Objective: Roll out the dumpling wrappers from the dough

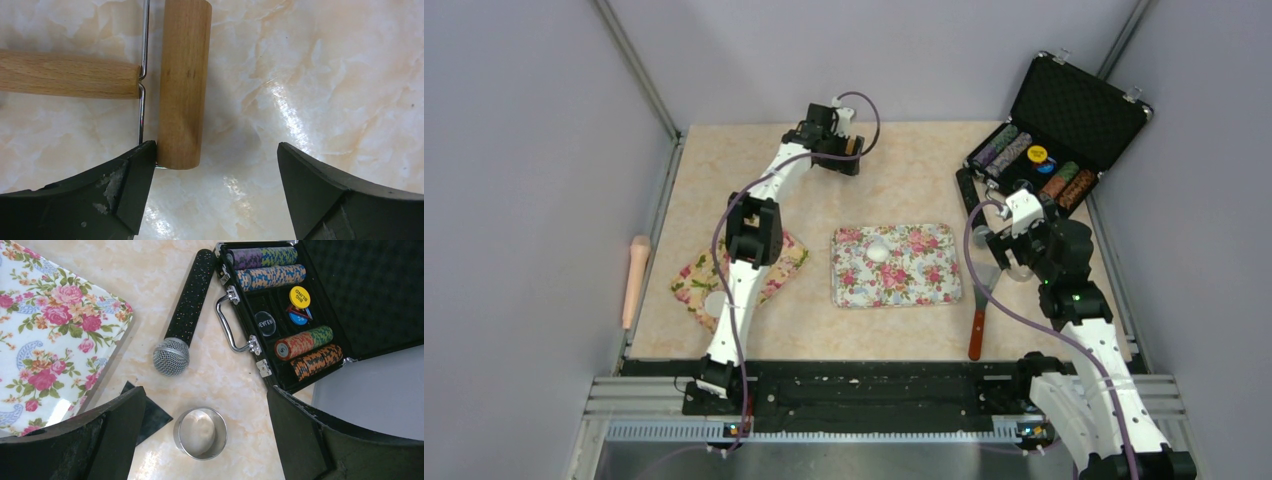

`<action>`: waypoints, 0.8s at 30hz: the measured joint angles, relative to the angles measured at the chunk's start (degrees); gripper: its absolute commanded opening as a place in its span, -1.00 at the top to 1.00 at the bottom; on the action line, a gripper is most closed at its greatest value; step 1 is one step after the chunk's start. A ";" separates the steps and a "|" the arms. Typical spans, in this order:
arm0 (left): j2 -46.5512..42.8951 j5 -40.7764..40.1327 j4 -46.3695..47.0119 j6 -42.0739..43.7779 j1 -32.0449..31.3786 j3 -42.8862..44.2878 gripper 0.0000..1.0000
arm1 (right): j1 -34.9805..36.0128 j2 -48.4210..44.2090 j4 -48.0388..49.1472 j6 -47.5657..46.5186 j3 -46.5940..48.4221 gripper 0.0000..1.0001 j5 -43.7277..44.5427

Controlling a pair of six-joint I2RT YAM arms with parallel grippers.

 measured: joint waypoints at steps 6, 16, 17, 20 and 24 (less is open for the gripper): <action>0.00 3.30 0.68 -2.51 -0.44 -0.59 -0.72 | 0.00 -0.02 -0.02 0.00 0.00 -0.80 -0.22; -0.17 5.16 4.66 -5.09 -4.42 -3.63 -0.20 | 0.00 -0.50 -0.04 0.04 0.00 -0.79 -0.63; -0.20 5.16 5.01 -5.22 -4.90 -3.98 -0.14 | 0.00 -0.57 -0.02 0.07 0.00 -0.79 -0.66; -0.68 5.16 5.38 -5.40 -6.27 -5.07 0.13 | 0.00 -0.61 -0.04 0.26 0.00 -0.79 -0.81; -1.62 5.81 3.89 -4.04 -7.06 -6.34 0.32 | 0.00 -0.61 -0.07 0.59 0.02 -0.79 -1.16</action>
